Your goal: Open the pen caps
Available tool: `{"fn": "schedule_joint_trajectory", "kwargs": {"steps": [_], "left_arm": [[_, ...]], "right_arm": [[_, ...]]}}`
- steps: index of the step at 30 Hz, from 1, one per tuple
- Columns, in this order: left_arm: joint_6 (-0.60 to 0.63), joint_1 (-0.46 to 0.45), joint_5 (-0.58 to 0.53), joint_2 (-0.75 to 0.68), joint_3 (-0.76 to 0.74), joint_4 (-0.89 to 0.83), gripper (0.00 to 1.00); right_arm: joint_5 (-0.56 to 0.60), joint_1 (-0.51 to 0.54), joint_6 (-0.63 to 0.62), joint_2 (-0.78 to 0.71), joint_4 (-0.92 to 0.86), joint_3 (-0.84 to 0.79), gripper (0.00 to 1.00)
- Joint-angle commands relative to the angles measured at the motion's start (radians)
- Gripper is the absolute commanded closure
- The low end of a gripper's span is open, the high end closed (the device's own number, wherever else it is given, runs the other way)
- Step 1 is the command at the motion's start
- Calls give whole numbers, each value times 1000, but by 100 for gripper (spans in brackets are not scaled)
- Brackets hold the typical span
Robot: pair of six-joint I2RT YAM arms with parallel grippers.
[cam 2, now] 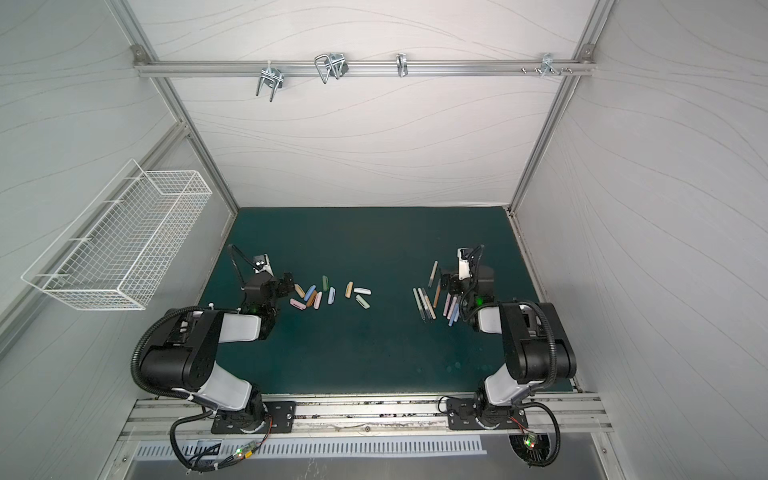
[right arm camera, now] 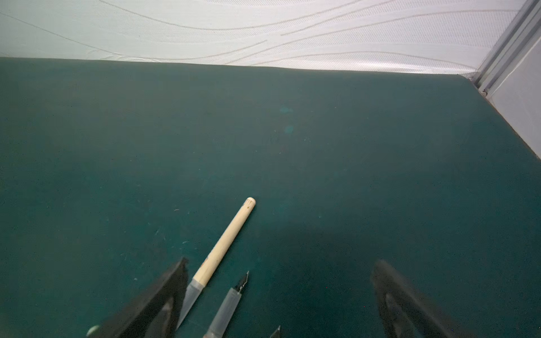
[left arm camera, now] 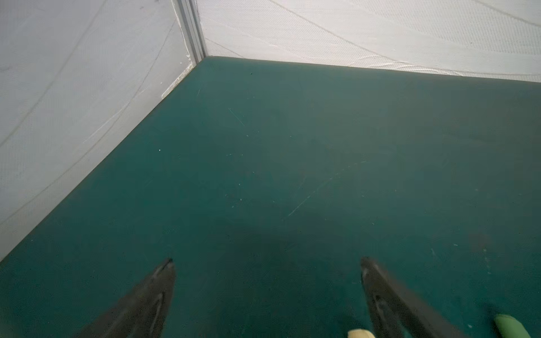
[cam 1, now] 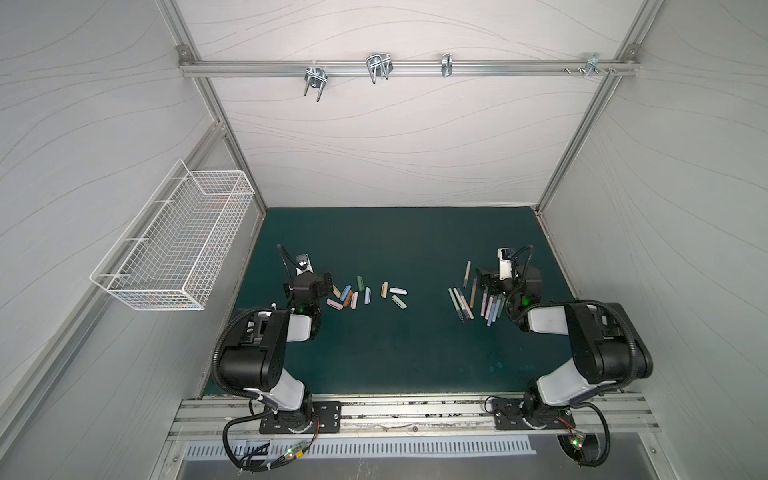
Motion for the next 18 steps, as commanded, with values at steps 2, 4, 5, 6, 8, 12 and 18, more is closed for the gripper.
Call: {"fn": "schedule_joint_trajectory", "kwargs": {"steps": [2,4,5,6,8,12,18], "left_arm": [[-2,5,18,2,18,40,1],[-1,4,18,3,17,41,1],[-2,5,17,1,17,41,1],[-1,5,17,3,18,41,1],[-1,5,17,3,18,41,1],[-1,5,17,2,18,41,1],[-1,5,17,3,18,41,1]], "right_arm": [[26,-7,18,11,-33,11,1],[9,-14,20,11,-40,14,1],[9,-14,19,10,-44,14,1],[10,-15,20,10,-44,14,1],[10,-14,19,9,-44,14,1],[9,-14,20,14,-48,19,1],[8,-15,21,11,-48,18,1]]}}
